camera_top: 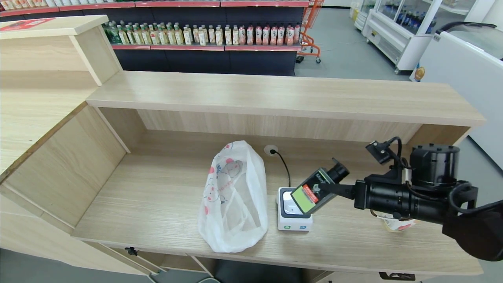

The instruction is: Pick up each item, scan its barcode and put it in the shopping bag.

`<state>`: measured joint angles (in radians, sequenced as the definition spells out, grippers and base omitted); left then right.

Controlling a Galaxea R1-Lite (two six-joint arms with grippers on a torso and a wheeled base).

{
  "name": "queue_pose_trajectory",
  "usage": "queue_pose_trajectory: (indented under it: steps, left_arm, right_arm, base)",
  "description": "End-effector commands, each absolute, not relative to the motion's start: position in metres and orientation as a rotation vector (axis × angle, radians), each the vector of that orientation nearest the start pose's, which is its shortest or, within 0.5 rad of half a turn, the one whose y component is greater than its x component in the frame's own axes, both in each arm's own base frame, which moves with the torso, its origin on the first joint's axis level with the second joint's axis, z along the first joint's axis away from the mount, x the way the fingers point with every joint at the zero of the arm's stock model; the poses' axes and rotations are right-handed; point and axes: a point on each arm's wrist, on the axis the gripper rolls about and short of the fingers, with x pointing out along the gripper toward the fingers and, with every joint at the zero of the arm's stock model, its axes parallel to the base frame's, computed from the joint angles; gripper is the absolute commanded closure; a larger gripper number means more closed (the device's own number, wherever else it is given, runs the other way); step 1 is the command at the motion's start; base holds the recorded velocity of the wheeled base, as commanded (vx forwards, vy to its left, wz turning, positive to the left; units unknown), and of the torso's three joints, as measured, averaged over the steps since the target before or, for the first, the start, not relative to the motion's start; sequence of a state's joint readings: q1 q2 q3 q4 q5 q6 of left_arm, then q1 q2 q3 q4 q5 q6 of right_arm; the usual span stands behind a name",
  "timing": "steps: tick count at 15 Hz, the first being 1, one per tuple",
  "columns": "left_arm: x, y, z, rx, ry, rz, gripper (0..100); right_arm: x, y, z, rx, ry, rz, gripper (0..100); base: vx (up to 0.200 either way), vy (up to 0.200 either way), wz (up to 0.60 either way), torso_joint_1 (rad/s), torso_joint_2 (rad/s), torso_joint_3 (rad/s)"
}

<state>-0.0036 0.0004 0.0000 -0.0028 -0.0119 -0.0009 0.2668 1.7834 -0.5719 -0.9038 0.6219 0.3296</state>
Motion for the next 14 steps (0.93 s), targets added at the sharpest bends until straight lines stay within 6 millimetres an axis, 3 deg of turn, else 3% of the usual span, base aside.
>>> queue_pose_trajectory:
  steps: [1, 5, 14]
  left_arm:
    - [-0.023, 0.0, 0.076, -0.002, -0.003, -0.015, 0]
    - [-0.023, 0.0, 0.076, 0.0, -0.002, -0.015, 0]
    - [-0.023, 0.0, 0.076, -0.002, -0.002, -0.015, 0]
  right_arm:
    - [0.294, 0.091, 0.093, 0.308, 0.474, 0.74, 100]
    - [0.306, 0.094, 0.073, 0.276, 0.45, 0.708, 100]
    - [0.31, 0.105, 0.071, 0.287, 0.456, 0.737, 100]
  base:
    - [0.0, 0.0, 0.0, 0.0, 0.0, 0.0]
    - [0.0, 0.0, 0.0, 0.0, 0.0, 0.0]
    - [0.0, 0.0, 0.0, 0.0, 0.0, 0.0]
